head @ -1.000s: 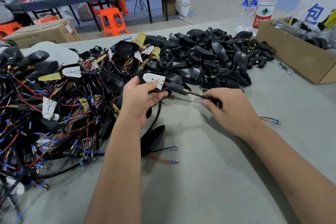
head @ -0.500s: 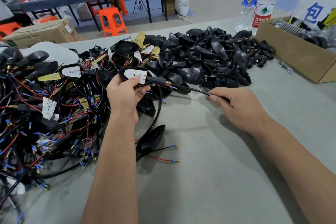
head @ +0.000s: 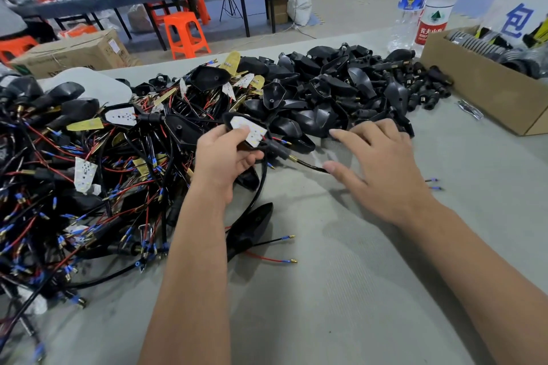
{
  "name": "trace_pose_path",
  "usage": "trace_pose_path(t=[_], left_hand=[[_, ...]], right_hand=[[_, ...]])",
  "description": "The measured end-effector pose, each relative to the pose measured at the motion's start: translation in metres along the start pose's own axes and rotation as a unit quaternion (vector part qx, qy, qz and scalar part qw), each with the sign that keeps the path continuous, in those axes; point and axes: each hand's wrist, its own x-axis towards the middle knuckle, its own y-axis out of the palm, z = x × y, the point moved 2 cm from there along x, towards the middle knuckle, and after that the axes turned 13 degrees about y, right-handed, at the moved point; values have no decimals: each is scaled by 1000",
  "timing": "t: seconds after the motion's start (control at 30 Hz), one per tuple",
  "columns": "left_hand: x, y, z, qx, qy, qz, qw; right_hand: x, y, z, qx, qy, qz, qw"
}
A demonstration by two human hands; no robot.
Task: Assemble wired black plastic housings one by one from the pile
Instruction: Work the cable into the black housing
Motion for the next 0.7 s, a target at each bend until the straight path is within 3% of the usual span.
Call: trace_pose_path(t=[0.07,0.17,0.33,0.6,0.7], left_hand=[[-2,6,1,9,-4,28,1000],[-6,16,2,24,5,63,998],[-11,28,6,52,-5,93,994],[-16,35,0,72,3,93,993],[-21,40,-10,-4,-24,108,994]], right_hand=[[-4,2,19,11,-35,-28,999],[-11,9,41,34,-69,1,997],[-13,19,40,102,-4,54,993],[-10,11,39,132,20,58,989],[1,-8,51,286,88,96,949]])
